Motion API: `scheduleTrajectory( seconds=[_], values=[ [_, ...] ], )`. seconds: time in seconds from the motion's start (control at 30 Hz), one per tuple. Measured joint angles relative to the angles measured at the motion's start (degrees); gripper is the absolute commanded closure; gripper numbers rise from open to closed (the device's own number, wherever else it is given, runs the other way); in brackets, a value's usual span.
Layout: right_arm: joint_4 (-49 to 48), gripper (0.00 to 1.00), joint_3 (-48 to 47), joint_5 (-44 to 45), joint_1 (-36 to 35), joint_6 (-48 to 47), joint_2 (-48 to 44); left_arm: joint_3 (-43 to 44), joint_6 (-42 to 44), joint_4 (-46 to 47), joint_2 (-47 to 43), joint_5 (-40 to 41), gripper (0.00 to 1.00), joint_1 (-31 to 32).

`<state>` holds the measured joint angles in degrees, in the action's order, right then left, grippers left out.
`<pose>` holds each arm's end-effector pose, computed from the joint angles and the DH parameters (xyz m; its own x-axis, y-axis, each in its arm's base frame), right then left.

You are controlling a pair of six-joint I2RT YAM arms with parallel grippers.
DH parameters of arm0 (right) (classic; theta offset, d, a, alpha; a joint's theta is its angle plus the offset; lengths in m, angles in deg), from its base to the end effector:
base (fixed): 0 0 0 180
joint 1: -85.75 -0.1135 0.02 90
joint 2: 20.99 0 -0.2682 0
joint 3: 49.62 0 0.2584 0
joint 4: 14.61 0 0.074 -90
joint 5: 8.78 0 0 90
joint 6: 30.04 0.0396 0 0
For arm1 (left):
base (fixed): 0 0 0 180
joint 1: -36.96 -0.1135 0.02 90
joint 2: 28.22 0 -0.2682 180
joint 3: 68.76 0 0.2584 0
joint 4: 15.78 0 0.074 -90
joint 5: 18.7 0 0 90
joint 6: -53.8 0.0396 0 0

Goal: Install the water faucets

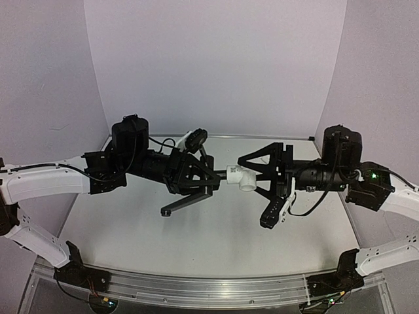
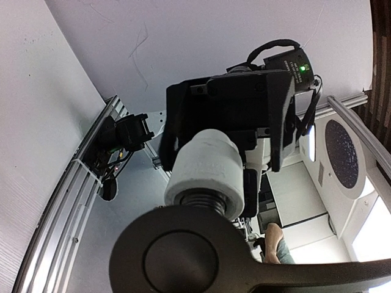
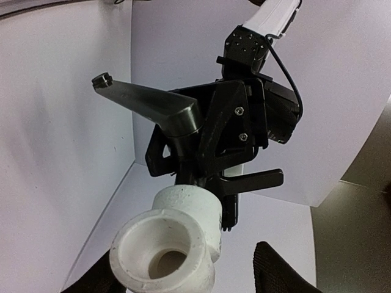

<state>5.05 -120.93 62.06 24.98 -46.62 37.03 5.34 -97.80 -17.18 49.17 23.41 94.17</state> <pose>0.1059 0.2159 0.3880 0.9582 -0.1416 0.2487 0.2288 -0.1432 -0.9629 0.1484 -0.2846 0.3522 -0.8692 0.2600 -0.4207 0.4196 -0.0624 -0.9056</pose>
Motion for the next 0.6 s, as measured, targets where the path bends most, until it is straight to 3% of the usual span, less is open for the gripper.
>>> scheduleTrajectory(
  seconds=[0.17,0.47,0.53,0.6],
  values=[
    [-1.1,0.56,0.0,-0.2,-0.5,4.8,0.0,0.1,1.6,0.6,-0.5,2.0,1.00,0.0],
    [0.9,0.69,-7.5,-1.3,-1.7,33.2,2.9,-0.1,10.0,-1.1,-5.4,7.4,1.00,-0.2],
    [2.3,0.64,-10.1,-1.4,-1.7,40.1,4.3,-0.1,11.9,-1.1,-5.5,7.1,1.00,-0.6],
    [3.4,0.48,-11.7,-1.4,-1.7,45.0,5.3,-0.1,13.3,-1.4,-5.4,6.9,1.00,-0.9]
  ],
)
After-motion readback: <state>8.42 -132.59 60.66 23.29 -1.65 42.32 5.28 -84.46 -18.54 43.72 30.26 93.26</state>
